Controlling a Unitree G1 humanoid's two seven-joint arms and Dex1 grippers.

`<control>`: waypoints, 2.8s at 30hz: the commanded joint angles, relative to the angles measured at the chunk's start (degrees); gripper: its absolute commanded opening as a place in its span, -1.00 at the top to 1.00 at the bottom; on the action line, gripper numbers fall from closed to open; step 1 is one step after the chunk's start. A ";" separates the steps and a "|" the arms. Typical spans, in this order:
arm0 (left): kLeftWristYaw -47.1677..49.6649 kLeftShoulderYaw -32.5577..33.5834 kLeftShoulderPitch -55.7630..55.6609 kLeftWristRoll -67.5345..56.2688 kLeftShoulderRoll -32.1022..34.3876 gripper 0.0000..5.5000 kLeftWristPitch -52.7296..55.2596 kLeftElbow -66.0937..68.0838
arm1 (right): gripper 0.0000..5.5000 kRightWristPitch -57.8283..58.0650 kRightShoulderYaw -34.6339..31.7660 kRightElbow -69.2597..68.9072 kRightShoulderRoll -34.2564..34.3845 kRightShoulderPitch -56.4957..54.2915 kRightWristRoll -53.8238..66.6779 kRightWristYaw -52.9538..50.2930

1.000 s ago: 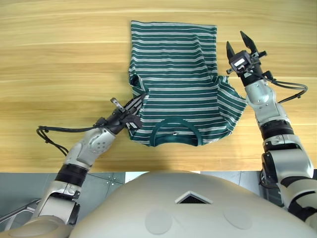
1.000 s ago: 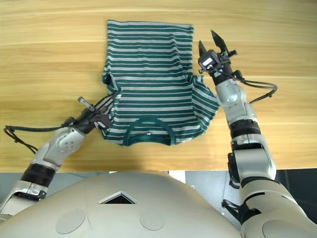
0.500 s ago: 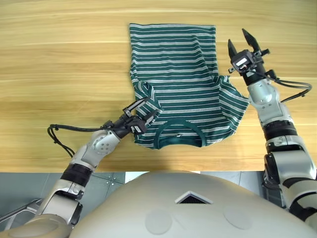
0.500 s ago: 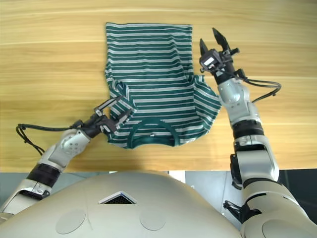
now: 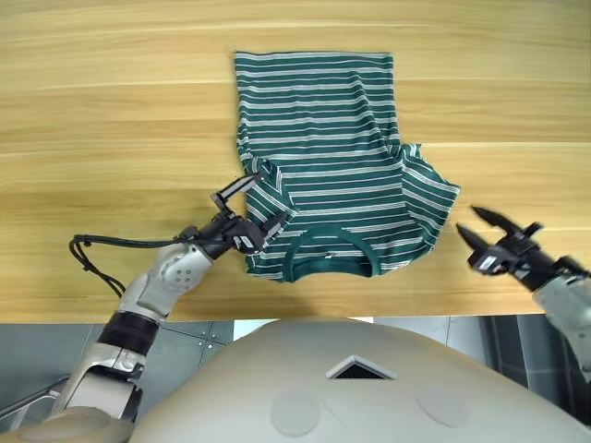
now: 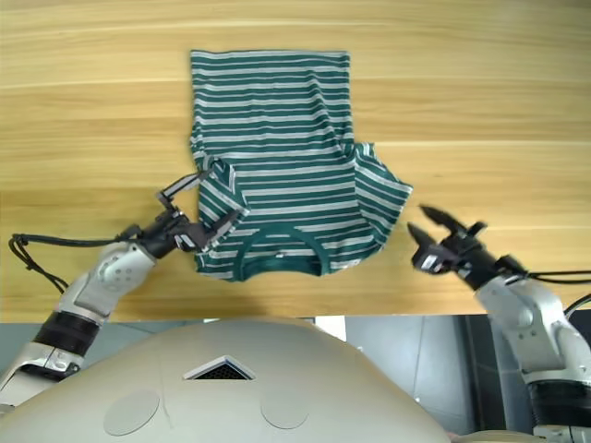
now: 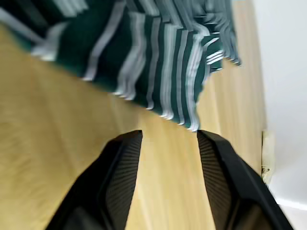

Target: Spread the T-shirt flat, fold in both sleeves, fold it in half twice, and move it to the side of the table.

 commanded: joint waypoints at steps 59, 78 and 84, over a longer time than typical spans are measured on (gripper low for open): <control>-0.55 6.86 -0.09 -1.51 -4.24 -0.67 -4.37 -3.81 | 0.99 -3.69 13.59 0.68 7.41 -18.67 7.13 -7.22; 0.19 6.71 -1.64 0.81 -4.88 -0.67 -4.34 -0.60 | 0.65 -5.23 19.98 4.18 9.82 -22.46 8.06 2.72; -0.23 9.69 -0.41 0.79 -1.50 -0.67 -3.62 -2.04 | 0.24 -5.68 18.78 5.13 7.88 -21.23 7.69 3.80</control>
